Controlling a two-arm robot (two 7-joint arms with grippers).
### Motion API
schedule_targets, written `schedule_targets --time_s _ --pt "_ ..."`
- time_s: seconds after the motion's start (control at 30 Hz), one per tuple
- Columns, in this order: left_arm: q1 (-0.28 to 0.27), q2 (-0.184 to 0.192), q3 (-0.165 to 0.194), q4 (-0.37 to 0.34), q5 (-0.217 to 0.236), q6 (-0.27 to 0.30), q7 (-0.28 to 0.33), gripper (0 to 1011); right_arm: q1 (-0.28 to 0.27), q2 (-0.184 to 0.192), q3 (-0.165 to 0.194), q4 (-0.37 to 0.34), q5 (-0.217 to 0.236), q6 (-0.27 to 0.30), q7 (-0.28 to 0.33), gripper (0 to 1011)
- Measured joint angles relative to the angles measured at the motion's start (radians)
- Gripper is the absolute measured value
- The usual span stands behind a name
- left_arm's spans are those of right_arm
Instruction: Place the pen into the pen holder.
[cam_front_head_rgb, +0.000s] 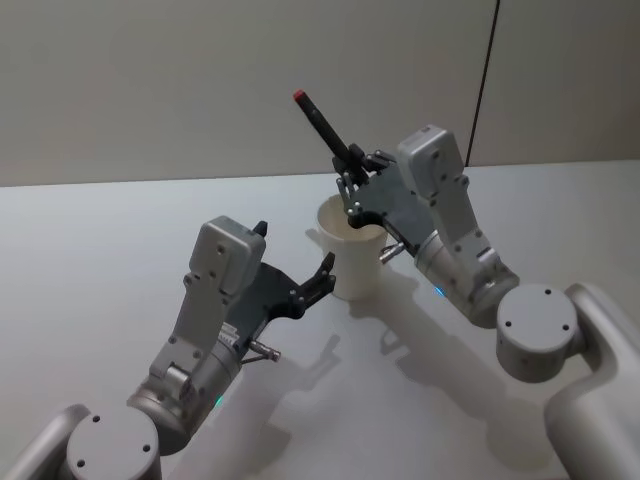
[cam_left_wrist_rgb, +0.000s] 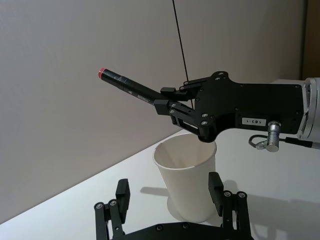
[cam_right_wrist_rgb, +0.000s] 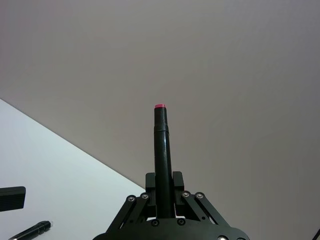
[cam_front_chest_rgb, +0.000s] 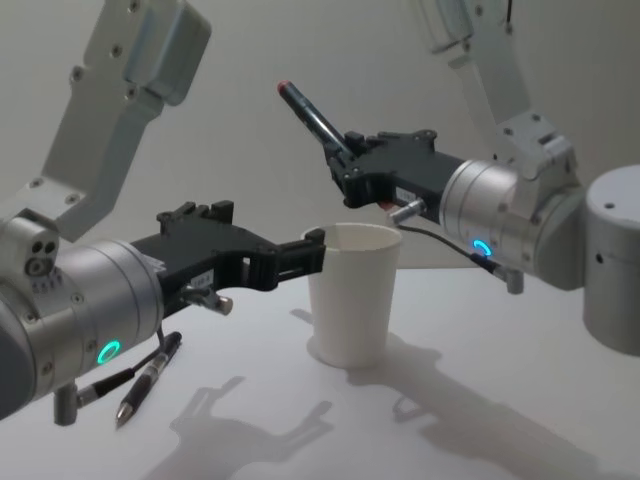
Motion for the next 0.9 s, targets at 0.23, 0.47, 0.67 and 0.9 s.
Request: schedule_targets --time_s 0.23,0.47,0.67,0.9 --pt "0.0 0.0 0.0 0.0 0.0 0.0 0.0 1004 0.025 -0.008 0.003 0.058 0.013 -0.034 0.009 185" --pt "0.0 0.0 0.0 0.0 0.0 0.0 0.0 1004 0.043 -0.012 0.005 0.1 0.023 -0.059 0.017 219" --pt "0.0 0.0 0.0 0.0 0.0 0.0 0.0 1004 0.053 -0.014 0.006 0.125 0.03 -0.076 0.022 410" --pt "0.0 0.0 0.0 0.0 0.0 0.0 0.0 1004 0.058 -0.015 0.007 0.141 0.035 -0.092 0.023 587"
